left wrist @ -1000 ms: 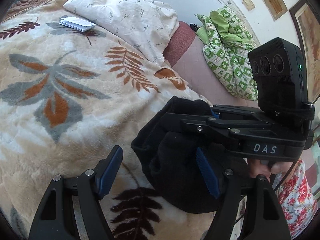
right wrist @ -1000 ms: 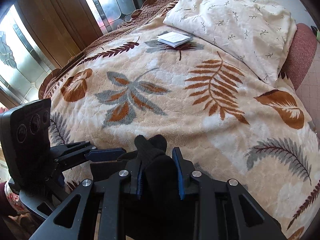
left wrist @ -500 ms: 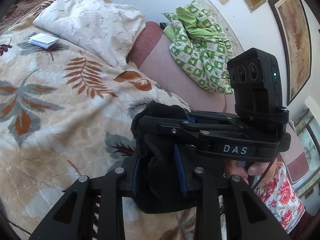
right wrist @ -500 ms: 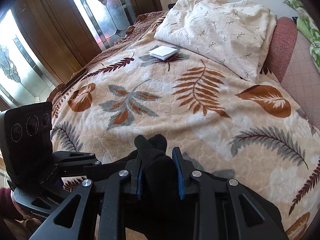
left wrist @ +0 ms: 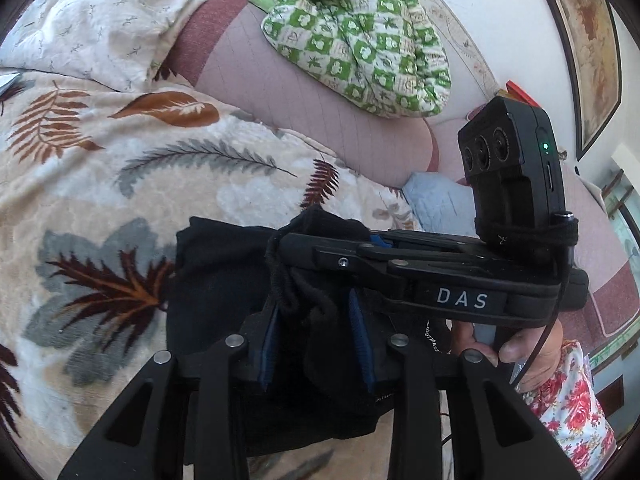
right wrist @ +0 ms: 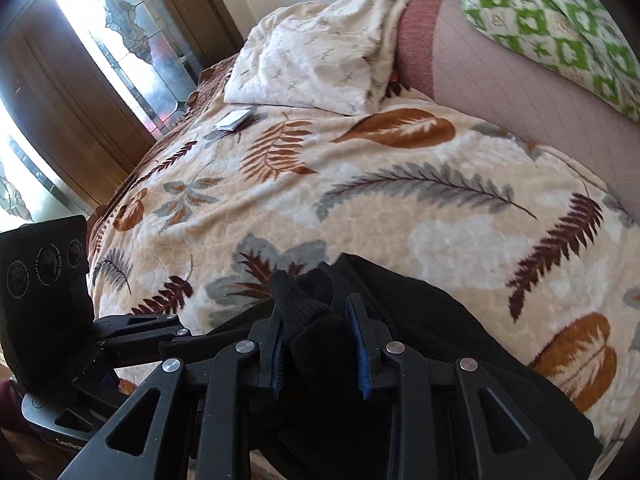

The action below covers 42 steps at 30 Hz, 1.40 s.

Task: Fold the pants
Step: 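Lift and fold the leg ends with the right gripper while the left gripper opens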

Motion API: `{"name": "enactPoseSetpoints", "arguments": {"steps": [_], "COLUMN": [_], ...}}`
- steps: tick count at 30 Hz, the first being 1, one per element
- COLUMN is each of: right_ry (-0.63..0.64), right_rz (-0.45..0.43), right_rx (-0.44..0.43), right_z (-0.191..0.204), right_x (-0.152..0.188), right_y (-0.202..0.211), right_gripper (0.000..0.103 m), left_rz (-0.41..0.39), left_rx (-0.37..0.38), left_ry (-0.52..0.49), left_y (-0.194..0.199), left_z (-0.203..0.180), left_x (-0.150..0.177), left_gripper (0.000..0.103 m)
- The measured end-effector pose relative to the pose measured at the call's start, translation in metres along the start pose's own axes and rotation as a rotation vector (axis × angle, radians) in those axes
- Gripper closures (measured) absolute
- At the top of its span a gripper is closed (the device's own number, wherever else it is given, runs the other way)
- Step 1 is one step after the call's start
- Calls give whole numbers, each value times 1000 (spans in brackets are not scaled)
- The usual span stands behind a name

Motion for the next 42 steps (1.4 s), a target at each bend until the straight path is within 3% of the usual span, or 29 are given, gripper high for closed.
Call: {"name": "enactPoseSetpoints", "arguments": {"steps": [5, 7, 12, 16, 19, 21, 23, 25, 28, 31, 37, 42], "right_ry": [-142, -212, -331, -301, -257, -249, -275, -316, -379, -403, -371, -385], "right_rz": [-30, -61, -115, -152, -164, -168, -173, -162, -92, -36, 11, -60], "right_rx": [2, 31, 128, 255, 323, 296, 210, 174, 205, 249, 305, 273], "right_z": [-56, -79, -111, -85, -54, -33, -20, -15, -21, -26, -18, -22], "right_x": [27, 38, 59, 68, 70, 72, 73, 74, 84, 104, 126, 106], "right_y": [4, 11, 37, 62, 69, 64, 54, 37, 7, -10, 0, 27], "right_gripper": [60, 55, 54, 54, 54, 54, 54, 59, 68, 69, 68, 68], "left_rz": [80, 92, 108, 68, 28, 23, 24, 13, 16, 44, 126, 139], "left_rx": [10, 10, 14, -44, -154, -184, -215, -224, -236, -247, -330, -314], "left_ry": [-54, -96, -192, -213, -177, -122, -55, -17, 4, -24, -115, -66], "left_y": [-31, -33, -14, 20, 43, 50, 52, 53, 40, 20, -20, -28], "left_z": [-28, -41, -61, -51, -29, -10, 7, 18, 22, 19, 16, 34], "left_x": [11, 17, 35, 51, 57, 55, 48, 38, 23, 18, 38, 50], "left_gripper": [51, 49, 46, 42, 41, 40, 40, 40, 40, 40, 40, 40]}}
Point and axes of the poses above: each gripper's, at about its wrist camera, not at the fingertips, and y roughly against the way its jaws point, z to its left, x to its underside, the point moved 4 cm from there along -y, roughly the way its jaws point, and after that the axes turned 15 degrees about z, right-handed, at the moved point
